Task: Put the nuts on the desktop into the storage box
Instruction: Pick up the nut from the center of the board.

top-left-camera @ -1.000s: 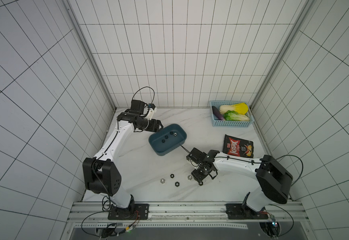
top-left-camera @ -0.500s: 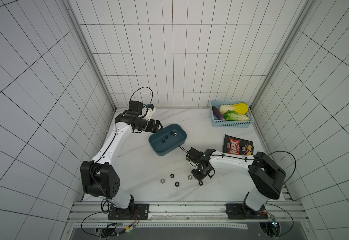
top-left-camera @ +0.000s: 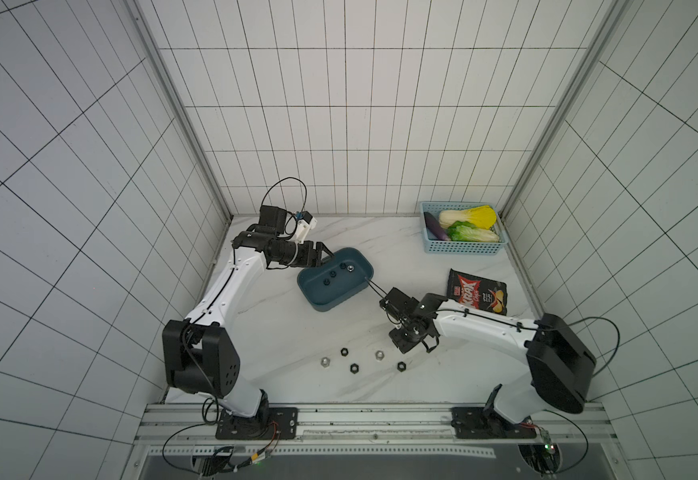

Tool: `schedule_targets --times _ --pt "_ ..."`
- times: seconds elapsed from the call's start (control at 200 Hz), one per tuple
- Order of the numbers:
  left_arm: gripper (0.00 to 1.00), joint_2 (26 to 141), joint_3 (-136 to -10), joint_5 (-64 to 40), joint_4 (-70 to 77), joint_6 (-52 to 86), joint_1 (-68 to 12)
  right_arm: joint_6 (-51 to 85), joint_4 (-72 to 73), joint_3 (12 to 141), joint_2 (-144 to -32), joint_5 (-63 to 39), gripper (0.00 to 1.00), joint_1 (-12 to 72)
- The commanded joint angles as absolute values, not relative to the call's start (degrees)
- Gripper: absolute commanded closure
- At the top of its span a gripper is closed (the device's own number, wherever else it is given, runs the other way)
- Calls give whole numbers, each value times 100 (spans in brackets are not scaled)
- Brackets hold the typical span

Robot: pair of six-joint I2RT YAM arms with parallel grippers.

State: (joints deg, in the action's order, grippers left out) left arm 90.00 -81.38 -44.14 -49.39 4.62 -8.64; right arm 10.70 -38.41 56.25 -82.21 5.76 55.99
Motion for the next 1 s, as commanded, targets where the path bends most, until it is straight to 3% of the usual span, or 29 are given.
schedule_targets --times 0.0,0.275,0.42,0.71,0.995 --pt "15 9148 -8225 -5579 -4709 830 -1013 541 -2928 5627 -7533 1075 83 5581" --pt "14 9340 -8577 -6845 -4922 958 -1889 -787 -201 4610 -6004 583 84 5588" --pt "14 9395 -8569 -7401 -4913 959 -2425 -1668 1291 3940 -5473 -220 86 5607" --pt "17 9536 -8587 -7994 -4904 850 -2951 -2043 1687 3853 -5248 -1193 85 5642" --pt "46 9499 -8552 -8292 -4903 782 -3046 -2101 1863 3669 -5177 -1145 84 5638"
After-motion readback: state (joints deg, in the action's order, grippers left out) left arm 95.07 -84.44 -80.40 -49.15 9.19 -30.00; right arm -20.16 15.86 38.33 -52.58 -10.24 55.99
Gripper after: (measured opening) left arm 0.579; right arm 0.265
